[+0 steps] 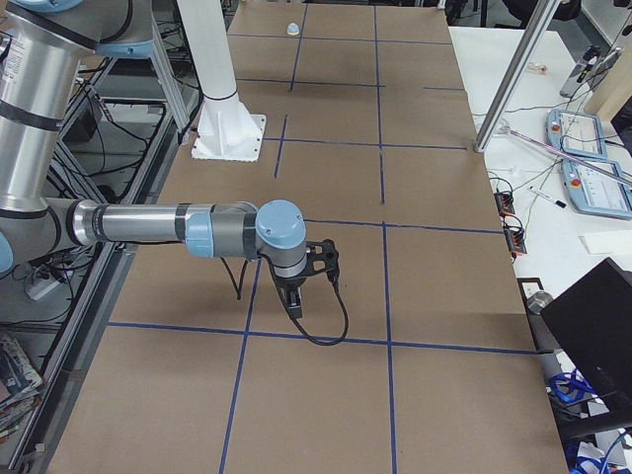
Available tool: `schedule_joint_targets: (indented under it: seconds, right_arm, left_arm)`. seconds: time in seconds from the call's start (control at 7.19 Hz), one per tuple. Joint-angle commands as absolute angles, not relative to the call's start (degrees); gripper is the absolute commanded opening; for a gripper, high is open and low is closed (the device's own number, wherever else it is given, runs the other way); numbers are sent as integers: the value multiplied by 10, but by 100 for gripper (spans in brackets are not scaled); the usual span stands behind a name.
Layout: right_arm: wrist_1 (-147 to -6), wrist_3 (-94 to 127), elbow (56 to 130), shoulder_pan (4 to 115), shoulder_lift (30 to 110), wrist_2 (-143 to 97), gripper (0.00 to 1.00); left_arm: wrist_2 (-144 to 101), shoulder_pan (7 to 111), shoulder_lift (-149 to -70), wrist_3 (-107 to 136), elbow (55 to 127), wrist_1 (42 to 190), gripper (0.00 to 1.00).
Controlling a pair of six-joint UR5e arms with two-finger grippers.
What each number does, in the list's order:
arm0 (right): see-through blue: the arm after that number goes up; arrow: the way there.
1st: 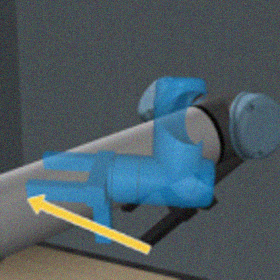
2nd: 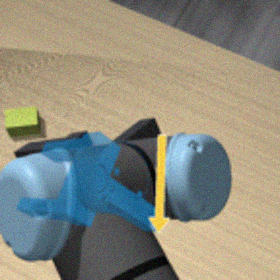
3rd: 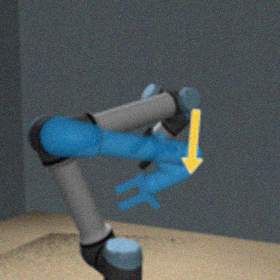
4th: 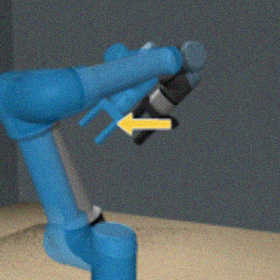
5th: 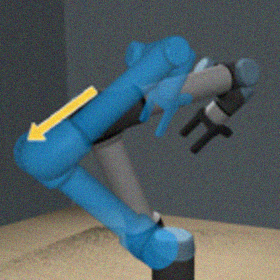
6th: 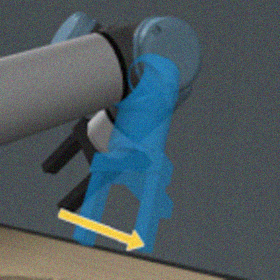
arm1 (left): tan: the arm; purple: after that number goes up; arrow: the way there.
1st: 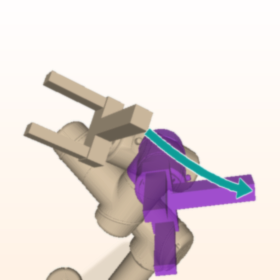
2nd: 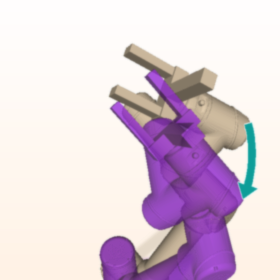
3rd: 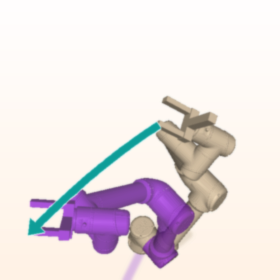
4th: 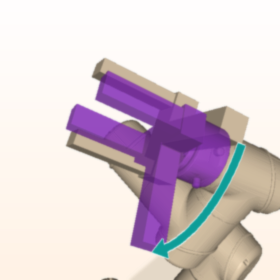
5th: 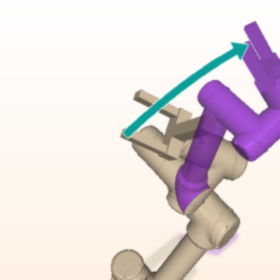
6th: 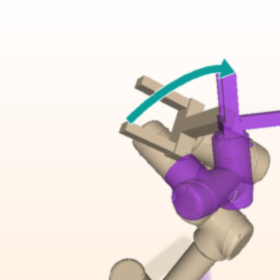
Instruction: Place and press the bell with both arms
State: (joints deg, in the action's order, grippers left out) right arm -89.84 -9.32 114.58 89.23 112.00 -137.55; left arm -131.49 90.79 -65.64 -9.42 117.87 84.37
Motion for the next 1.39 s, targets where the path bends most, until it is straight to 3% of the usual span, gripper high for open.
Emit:
schedule_joint_targets:
  seconds: [0.0, 0.97, 1.25]
  right_arm:
    - [-899, -93, 1144, 892, 1120, -1375, 100]
    - [-899, -96, 1145, 892, 1121, -1376, 100]
    - [-898, -96, 1145, 892, 1121, -1377, 100]
  left_arm:
    - [-1315, 908, -656, -92, 1180, 844, 100]
    - [-1379, 903, -656, -91, 1161, 851, 100]
    - [-1376, 869, -657, -77, 1103, 910, 100]
